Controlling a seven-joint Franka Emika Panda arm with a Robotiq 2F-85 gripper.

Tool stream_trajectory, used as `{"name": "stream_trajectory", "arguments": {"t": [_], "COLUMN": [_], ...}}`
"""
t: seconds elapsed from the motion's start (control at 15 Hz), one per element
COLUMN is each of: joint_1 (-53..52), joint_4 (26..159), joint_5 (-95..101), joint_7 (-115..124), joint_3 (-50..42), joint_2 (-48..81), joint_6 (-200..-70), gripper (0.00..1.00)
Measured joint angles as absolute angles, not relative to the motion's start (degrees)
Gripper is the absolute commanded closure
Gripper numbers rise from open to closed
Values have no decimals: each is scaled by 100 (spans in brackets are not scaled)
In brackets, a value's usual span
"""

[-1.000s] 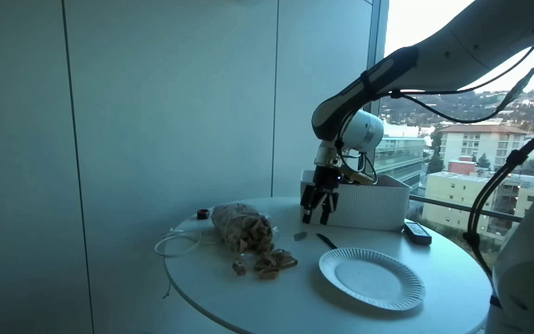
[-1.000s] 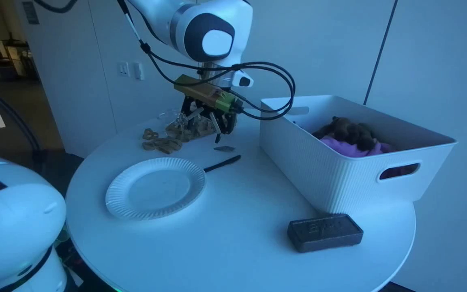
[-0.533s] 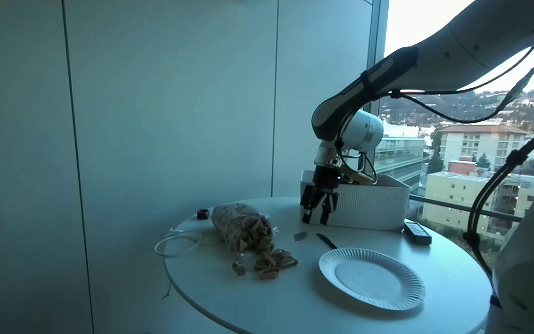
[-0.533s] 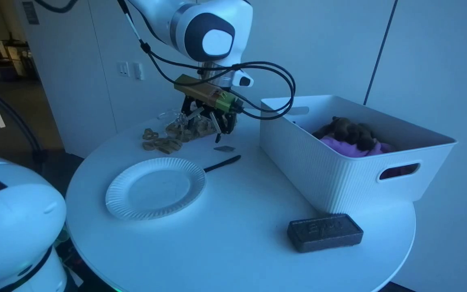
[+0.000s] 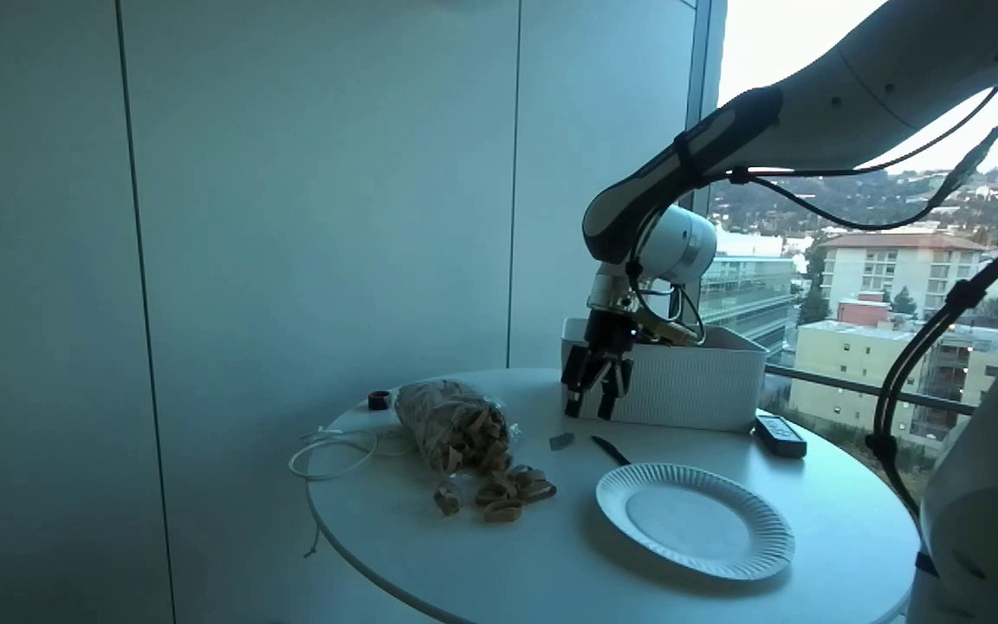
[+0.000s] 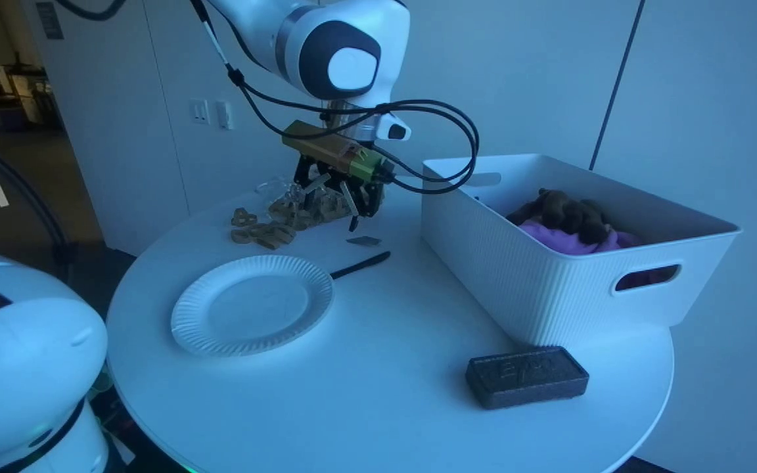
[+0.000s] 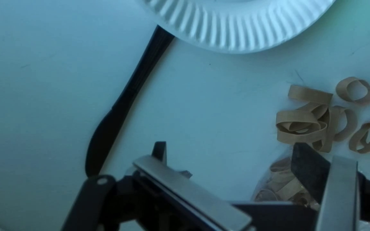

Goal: Put the elastic bands on the plate

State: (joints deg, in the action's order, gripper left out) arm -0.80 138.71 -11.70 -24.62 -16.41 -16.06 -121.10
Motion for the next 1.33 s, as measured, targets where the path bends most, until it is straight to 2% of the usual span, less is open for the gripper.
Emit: {"name": "stream_trajectory", "arguments": {"t": [0.53,0.93,1.33], "joint_1": [-54,-484,-868], "joint_4": [14020,15082,15862], "joint_5": [-1170,-1284,-547], "joint_7": [-2581,-3273,-2888], "joint_3": [-1479,-755,98], "joint_2": [-1601,-1800,-2655], "joint_6": [-12136,-13275,-14341], "gripper": [0,0,0]}}
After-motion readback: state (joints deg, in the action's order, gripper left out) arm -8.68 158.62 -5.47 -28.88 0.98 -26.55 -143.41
